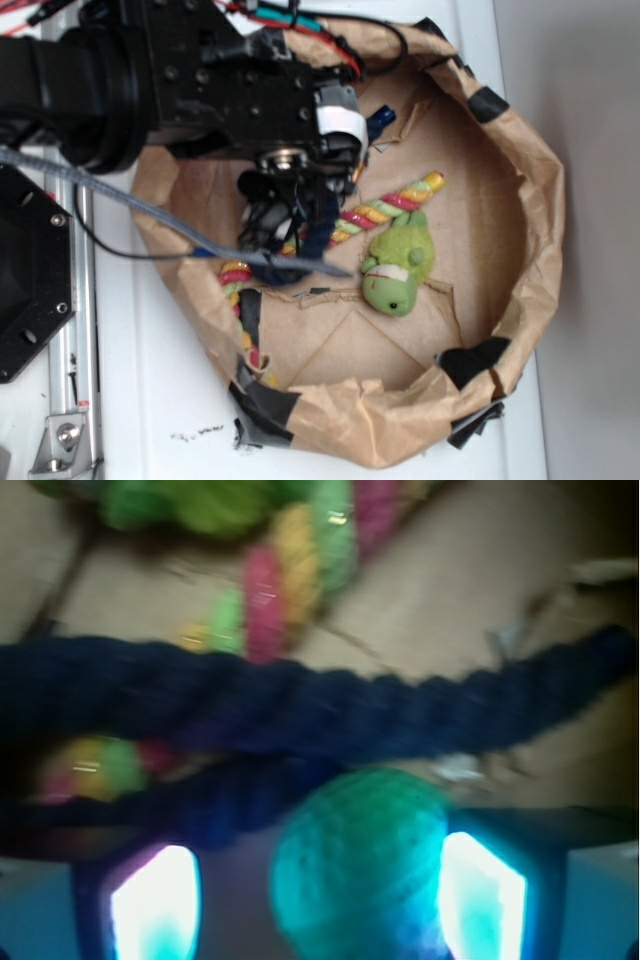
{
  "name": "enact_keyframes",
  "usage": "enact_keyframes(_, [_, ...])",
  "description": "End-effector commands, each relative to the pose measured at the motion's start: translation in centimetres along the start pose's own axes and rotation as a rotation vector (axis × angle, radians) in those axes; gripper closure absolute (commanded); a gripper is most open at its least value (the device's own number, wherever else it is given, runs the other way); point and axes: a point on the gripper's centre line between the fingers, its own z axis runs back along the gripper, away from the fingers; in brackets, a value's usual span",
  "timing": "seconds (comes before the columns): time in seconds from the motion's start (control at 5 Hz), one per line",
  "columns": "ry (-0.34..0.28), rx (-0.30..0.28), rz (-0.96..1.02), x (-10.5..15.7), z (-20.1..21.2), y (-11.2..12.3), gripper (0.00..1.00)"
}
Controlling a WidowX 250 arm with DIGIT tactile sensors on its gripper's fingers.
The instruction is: Grab the green ball.
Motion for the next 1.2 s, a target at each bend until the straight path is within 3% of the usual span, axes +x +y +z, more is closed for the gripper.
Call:
enact_keyframes(0.0, [-0.052,0.022,0.095,1.4,3.4,-0.1,1.00])
enact_keyframes(0.2, [-0.116,0.018,0.140,2.6,7.7,0.1,1.00])
enact_keyframes(0.6, [-0.162,-0.003,0.194,4.5,13.1,-0.2,1.00])
enact_keyframes(0.8, [-0.060,-0.060,0.240,4.7,14.4,-1.2,1.00])
enact_keyframes(1.0, [0.036,-0.022,0.406,4.4,17.1,-3.1,1.00])
